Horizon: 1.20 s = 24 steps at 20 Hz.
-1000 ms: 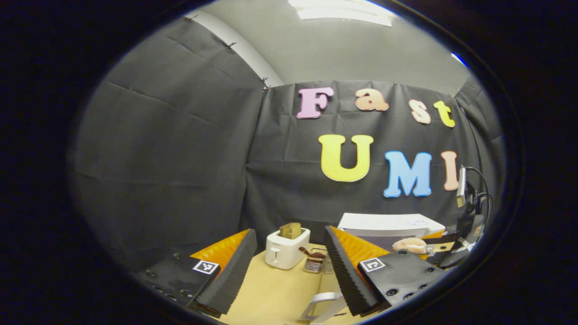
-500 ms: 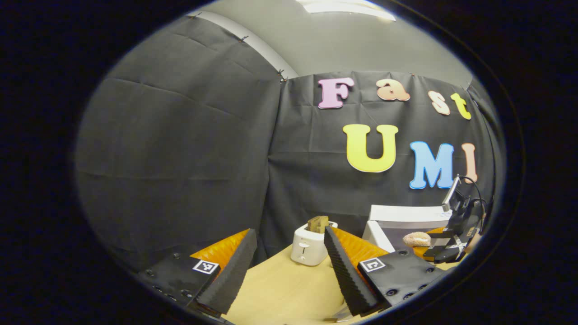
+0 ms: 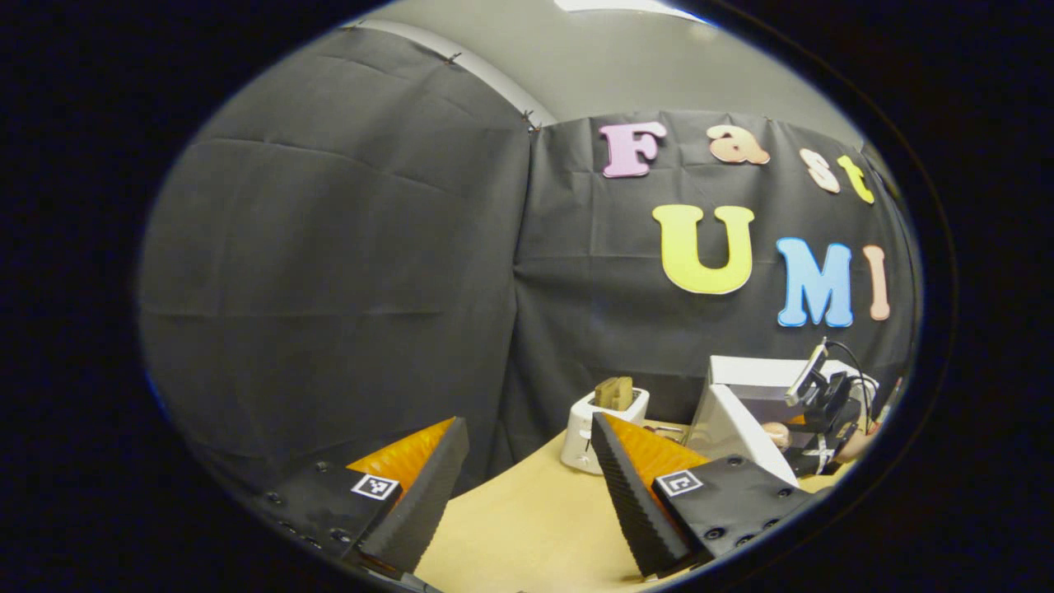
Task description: Open the microwave oven with the left hand, put the food in, and close the microwave oven.
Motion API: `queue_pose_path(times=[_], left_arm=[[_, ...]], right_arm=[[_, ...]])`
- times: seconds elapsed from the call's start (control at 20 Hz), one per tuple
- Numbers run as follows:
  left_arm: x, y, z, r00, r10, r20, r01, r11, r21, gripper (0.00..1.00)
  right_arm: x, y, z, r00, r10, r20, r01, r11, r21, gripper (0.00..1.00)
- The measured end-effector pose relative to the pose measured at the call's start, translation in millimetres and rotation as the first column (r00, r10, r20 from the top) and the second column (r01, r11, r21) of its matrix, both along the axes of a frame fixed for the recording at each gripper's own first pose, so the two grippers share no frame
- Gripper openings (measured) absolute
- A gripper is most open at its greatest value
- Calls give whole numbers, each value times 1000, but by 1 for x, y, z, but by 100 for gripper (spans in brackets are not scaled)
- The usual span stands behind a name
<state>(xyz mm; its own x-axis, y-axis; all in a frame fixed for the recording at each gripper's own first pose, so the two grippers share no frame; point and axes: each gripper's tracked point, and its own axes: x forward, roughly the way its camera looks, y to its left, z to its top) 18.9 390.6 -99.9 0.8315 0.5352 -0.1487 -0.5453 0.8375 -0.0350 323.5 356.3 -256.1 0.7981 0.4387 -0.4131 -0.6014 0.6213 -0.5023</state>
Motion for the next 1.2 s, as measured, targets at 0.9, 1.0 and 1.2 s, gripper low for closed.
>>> queue_pose_path(times=[0.9, 1.0, 1.2], left_arm=[[11, -21, -42, 997, -56, -60, 55, 998, -15, 98], [14, -29, -53, 993, -84, -78, 83, 996, -13, 98], [15, -47, -80, 982, -139, -128, 137, 990, -27, 98]], right_arm=[[-13, 2, 11, 999, 20, 37, -20, 1000, -12, 95], [-32, -1, 28, 999, 32, 38, -34, 999, 31, 95], [-67, -15, 72, 999, 17, 52, -25, 989, 146, 95]])
